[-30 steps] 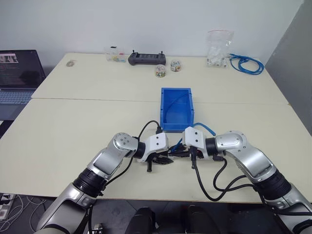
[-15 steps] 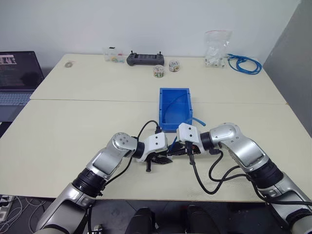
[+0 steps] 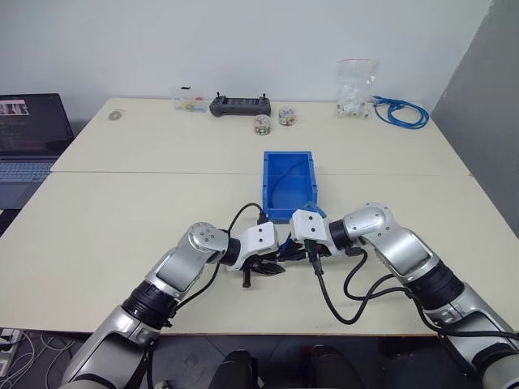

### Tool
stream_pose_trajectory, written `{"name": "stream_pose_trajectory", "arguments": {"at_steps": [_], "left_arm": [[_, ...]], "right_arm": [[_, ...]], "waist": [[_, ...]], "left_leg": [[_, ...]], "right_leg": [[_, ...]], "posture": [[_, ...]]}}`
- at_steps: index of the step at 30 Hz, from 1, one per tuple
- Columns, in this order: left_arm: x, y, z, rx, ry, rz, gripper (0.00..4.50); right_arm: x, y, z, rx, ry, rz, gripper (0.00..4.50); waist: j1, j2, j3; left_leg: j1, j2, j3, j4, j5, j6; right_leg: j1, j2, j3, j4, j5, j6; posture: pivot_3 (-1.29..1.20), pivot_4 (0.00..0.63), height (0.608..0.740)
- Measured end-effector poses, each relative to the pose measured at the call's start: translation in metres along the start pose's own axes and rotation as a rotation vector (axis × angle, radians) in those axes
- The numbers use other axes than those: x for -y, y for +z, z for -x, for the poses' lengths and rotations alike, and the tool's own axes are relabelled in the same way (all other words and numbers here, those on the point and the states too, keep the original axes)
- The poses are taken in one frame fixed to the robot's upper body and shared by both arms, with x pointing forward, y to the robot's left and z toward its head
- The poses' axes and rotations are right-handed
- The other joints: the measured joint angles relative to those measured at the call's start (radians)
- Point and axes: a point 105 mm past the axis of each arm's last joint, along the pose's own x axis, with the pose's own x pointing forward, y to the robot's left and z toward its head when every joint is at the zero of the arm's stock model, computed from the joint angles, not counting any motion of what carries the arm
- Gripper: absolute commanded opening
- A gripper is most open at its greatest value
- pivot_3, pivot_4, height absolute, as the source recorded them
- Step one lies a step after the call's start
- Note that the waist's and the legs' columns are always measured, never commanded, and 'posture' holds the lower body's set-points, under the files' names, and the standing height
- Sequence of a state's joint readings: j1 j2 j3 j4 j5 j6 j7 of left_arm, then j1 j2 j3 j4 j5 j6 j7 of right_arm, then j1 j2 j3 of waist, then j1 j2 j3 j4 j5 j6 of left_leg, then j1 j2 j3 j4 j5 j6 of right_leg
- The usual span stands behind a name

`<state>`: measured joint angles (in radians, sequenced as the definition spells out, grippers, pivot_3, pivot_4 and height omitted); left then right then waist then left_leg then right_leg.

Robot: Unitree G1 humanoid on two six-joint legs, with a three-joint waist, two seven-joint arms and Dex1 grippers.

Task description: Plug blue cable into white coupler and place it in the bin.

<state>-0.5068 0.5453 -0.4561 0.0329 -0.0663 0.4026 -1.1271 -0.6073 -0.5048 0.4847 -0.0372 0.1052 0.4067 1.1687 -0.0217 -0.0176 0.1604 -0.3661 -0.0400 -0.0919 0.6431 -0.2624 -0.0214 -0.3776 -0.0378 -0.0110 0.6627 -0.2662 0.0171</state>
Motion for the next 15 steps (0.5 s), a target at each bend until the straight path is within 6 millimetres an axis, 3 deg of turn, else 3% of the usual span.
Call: {"name": "stream_pose_trajectory", "arguments": {"at_steps": [1, 6, 9, 15], "left_arm": [[0.0, 0.0, 0.0, 0.001, 0.002, -0.002, 1.55], [0.007, -0.006, 0.011, 0.035, 0.022, 0.027, 2.58], [0.006, -0.01, 0.034, 0.08, 0.095, 0.119, 3.3], [-0.013, 0.02, 0.085, 0.21, 0.286, 0.139, 4.5]], "right_arm": [[0.001, 0.001, 0.001, 0.015, -0.016, -0.024, 0.11], [0.007, 0.005, 0.013, 0.104, -0.11, -0.181, 0.11], [0.02, 0.023, 0.041, 0.216, -0.236, -0.264, 0.11], [0.043, 0.054, 0.074, 0.328, -0.335, -0.321, 0.11]], "waist": [[-0.002, 0.0, 0.0], [-0.005, 0.001, 0.002], [-0.01, 0.001, 0.003], [-0.007, 0.002, 0.004]], "left_leg": [[0.0, 0.0, 0.0, 0.0, 0.0, 0.0], [-0.006, 0.0, -0.001, 0.0, 0.0, 0.0], [-0.017, 0.001, -0.002, 0.002, 0.0, -0.001], [-0.017, 0.0, -0.001, 0.002, 0.0, 0.0]], "right_leg": [[0.0, 0.0, 0.0, 0.0, 0.0, 0.0], [-0.006, 0.0, 0.0, 0.001, 0.0, -0.001], [-0.018, 0.0, 0.0, 0.004, 0.003, -0.005], [-0.017, 0.0, -0.001, 0.003, 0.003, -0.004]], "posture": [[0.0, 0.15, 0.74], [0.0, 0.15, 0.74], [0.0, 0.15, 0.74], [0.0, 0.15, 0.74]]}}
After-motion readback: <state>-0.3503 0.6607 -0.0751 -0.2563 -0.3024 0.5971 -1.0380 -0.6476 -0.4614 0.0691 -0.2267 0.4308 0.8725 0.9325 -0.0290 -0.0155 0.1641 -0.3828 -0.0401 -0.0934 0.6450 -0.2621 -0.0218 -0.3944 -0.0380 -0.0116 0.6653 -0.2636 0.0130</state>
